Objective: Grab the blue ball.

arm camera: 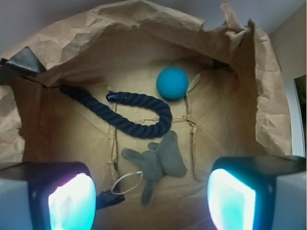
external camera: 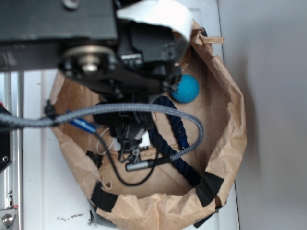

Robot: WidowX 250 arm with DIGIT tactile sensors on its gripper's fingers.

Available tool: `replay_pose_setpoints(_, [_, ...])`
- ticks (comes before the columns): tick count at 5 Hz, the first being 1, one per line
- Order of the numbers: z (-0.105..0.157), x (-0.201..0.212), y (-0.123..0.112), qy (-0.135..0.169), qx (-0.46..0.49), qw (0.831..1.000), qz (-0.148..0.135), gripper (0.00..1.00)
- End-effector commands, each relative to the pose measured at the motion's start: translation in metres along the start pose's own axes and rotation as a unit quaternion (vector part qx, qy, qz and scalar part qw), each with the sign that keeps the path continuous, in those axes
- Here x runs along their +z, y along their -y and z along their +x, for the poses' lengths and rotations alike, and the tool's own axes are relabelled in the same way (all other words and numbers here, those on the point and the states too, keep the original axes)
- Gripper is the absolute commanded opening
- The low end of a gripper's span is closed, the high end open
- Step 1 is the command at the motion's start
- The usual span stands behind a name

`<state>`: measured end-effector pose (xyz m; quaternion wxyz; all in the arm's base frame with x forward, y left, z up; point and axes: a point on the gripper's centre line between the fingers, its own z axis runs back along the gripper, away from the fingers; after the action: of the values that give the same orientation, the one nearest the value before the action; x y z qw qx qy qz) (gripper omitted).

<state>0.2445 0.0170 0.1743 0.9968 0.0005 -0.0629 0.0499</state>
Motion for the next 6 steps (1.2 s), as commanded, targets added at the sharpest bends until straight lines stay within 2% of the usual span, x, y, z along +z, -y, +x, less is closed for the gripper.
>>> replay_pose_setpoints(1, [0.007, 0.013, -0.004, 0.025, 0.006, 1.0, 0.001, 1.0])
replay_pose_setpoints(3, [0.007, 0.013, -0.004, 0.025, 0.006, 1.0, 0.001, 1.0])
replay_pose_setpoints(4, [0.023, -0.025, -0.011, 0.043, -0.001, 0.999, -0.02, 1.0])
replay_pose_setpoints(5, [0.035, -0.052, -0.009, 0.071, 0.004, 0.997, -0.005, 1.0])
replay_pose_setpoints(6, [0.053, -0.076, -0.013, 0.073, 0.028, 0.997, 0.026, 1.0])
